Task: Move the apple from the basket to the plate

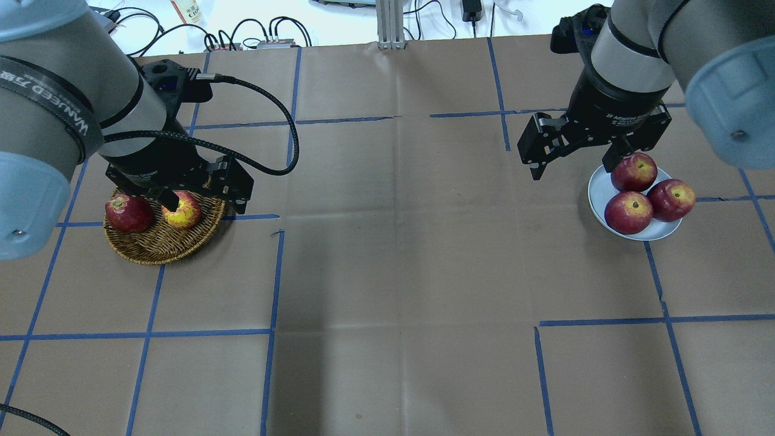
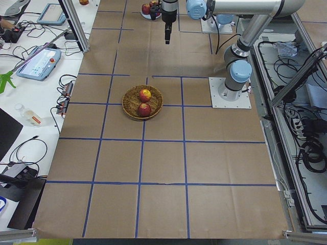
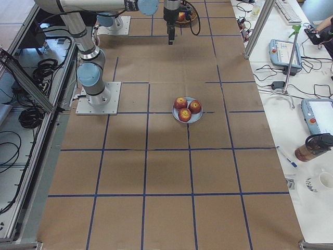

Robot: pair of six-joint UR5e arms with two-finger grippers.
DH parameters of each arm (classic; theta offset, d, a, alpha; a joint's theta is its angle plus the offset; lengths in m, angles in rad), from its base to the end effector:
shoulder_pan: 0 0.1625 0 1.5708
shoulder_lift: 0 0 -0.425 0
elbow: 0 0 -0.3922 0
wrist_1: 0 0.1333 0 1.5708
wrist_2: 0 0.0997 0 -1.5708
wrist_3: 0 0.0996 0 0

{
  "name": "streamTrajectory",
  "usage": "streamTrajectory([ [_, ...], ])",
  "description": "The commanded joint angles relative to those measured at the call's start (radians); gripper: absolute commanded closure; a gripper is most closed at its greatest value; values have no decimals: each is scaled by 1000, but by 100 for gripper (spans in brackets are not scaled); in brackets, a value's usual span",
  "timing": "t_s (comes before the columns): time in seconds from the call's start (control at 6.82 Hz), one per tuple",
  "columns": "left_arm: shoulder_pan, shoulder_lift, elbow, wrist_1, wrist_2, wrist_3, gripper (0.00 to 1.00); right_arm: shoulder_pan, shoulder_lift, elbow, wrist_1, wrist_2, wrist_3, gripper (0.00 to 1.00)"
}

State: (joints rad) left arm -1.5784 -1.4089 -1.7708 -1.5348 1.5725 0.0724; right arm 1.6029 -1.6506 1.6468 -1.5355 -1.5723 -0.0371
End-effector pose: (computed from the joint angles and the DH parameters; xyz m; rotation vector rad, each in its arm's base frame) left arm -0.1363 -0.4219 0.4672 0.1256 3.1374 0.0034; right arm 0.1477 -0.4503 0.4849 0.1087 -3.1379 -0.0495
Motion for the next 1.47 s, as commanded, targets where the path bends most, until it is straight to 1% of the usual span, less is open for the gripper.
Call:
streamTrajectory([
  [0.0, 0, 1, -1, 1, 0, 0, 0, 0, 0, 1, 0, 0, -3, 0],
  [0.44, -2, 16, -2, 1, 0, -8, 0, 0, 2, 1, 0, 2, -3, 0],
  [0.88, -2, 2, -13, 5, 3, -19, 0, 0, 0, 1, 0, 2, -3, 0],
  [1.32, 0, 8, -33, 41, 12, -14, 0, 0, 2, 1, 0, 2, -3, 0],
])
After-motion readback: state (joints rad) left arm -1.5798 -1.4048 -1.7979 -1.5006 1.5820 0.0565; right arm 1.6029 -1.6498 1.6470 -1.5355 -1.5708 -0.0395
